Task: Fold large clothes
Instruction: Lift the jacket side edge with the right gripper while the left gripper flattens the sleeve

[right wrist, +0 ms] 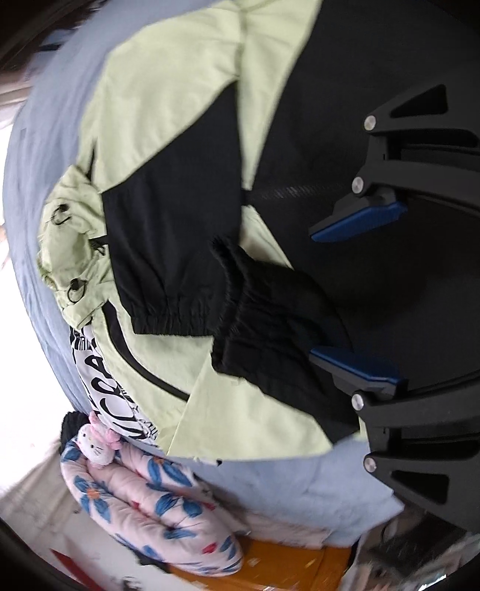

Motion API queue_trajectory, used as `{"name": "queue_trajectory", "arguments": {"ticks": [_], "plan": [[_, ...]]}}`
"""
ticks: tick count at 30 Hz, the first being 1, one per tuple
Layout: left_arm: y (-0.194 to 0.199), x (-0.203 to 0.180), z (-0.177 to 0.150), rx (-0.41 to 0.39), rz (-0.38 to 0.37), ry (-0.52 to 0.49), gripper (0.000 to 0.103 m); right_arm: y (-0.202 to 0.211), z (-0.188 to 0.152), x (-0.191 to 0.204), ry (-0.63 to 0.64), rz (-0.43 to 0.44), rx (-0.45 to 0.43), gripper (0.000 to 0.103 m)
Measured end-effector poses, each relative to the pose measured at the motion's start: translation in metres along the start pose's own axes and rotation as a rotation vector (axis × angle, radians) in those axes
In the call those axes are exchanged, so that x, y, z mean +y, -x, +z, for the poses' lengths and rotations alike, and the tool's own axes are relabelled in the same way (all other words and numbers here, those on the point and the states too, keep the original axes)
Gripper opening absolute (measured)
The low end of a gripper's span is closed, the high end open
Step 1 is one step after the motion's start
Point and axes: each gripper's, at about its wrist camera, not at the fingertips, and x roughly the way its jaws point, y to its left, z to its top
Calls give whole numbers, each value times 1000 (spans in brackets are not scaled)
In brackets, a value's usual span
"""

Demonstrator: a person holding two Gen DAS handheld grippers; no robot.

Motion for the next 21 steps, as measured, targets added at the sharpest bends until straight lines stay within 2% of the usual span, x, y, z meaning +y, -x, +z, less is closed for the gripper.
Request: {"name": "queue_trajectory", "arguments": {"ticks": [2,7,9,12,16,18,21], "plan": [[2,0,-1,-6,-10,8,92,0,-1,5,-51,36,20,60],[2,0,3,-12,6,-4,92,1,8,37,-66,-9,-19,61],[3,-1,10,-26,53,-34,92,-2,15,49,-75,-66,-29,64],[4,0,26,-59,144,-76,92,-17,26,66,-75,-211,-41,65],[3,11,47,-70,183,-56,92,-44,33,60,-104,-396,-14,65],[3,15,52,-70,188,-46,92,-54,29,46,-125,-424,14,65],[1,18,56,-72,197,-49,92,-57,20,25,-146,-387,16,65]]}}
